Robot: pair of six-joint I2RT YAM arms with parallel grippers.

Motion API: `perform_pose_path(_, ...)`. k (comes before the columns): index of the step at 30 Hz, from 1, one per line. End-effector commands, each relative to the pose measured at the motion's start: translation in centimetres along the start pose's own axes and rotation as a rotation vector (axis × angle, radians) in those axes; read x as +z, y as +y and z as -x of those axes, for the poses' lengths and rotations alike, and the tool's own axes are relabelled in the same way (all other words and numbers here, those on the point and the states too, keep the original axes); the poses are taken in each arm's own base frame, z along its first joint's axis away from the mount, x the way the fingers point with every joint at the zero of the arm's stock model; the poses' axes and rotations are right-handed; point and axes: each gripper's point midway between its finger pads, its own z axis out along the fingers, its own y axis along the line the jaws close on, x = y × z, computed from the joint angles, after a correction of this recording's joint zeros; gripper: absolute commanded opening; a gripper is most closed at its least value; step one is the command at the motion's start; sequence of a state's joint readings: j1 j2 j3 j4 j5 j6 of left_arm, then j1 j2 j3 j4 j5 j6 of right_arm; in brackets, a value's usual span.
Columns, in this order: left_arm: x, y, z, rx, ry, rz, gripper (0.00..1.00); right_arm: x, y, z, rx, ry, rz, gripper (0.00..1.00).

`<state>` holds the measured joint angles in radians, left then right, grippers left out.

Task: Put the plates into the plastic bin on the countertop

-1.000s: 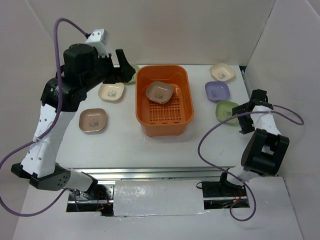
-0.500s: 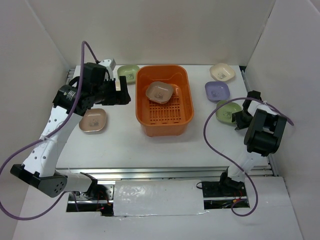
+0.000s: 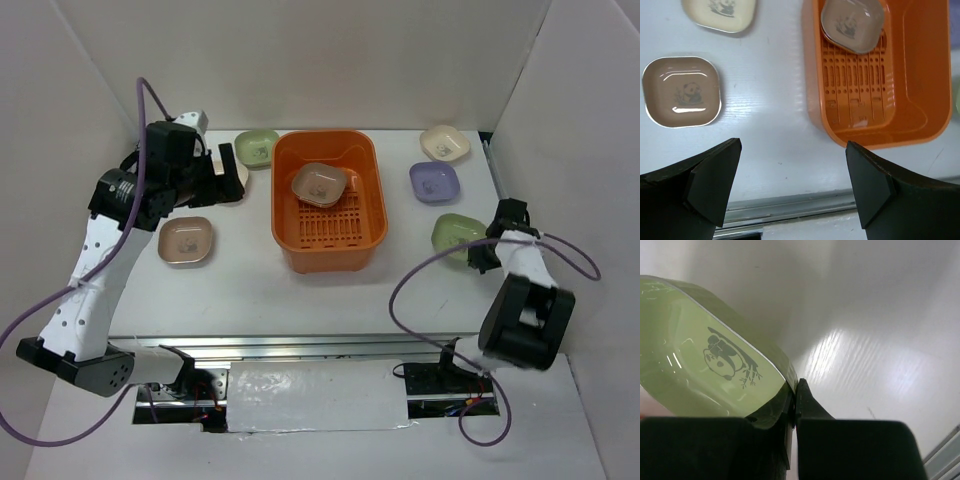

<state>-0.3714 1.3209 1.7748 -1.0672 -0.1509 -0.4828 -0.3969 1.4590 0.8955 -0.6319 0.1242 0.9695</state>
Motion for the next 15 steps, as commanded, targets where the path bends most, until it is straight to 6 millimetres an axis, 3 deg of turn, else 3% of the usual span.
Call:
perform_pose_path(1,-1.6,2.5,2.0,-0.112,-0.095,0.123,0.99,-5.3,0.9,1.5,0.082,-0.132,0.118,0.00)
perform_pose_path(3,-1.6,3.4,1.7,-0.176,-0.111,0.152,0.99,-9.2,2.9,1.9,0.105,-0.168,0.260,0.00)
perform_pose_path(5,-1.5,4.2,1.8,-0.240,-0.135,0.172,0.99,-12.8,5.4,0.8,0.082,-0.168,0.386,0.00)
perform_pose_path(7,-1.3,5.1,1.1,-0.283,-0.140,0.185,0.99,-16.6,8.7,0.2,0.048,-0.157,0.515,0.00)
perform_pose_path(8,-1.6,5.0,1.4,-0.303,-0.166,0.160,0.99,-17.4,10.7,-1.8,-0.028,-0.115,0.553,0.00)
perform_pose_path(9,-0.9,5.3,0.6,-0.306,-0.147,0.163,0.99,-20.3,13.3,-2.1,-0.105,-0.121,0.637,0.00)
perform_pose_path(10,-0.6,5.8,0.7,-0.320,-0.153,0.166,0.99,-21.2,15.0,-3.5,-0.180,-0.088,0.669,0.00)
perform_pose_path(11,-0.3,5.7,0.4,-0.317,-0.133,0.147,0.99,-20.0,17.1,-7.0,-0.306,-0.022,0.640,0.00)
perform_pose_path(12,0.4,6.0,-0.2,-0.315,-0.105,0.149,0.99,-23.4,20.4,-7.1,-0.376,-0.040,0.727,0.00)
perform_pose_path(13,0.8,6.9,-0.4,-0.326,-0.091,0.168,0.99,-22.6,20.4,-8.8,-0.522,-0.008,0.668,0.00)
perform_pose_path(14,1.2,7.4,-0.7,-0.316,-0.074,0.177,0.99,-19.3,21.9,-10.8,-0.610,0.042,0.582,0.00)
perform_pose_path(15,1.9,7.8,-1.5,-0.315,-0.041,0.178,0.99,-22.5,24.7,-12.0,-0.741,0.014,0.680,0.00)
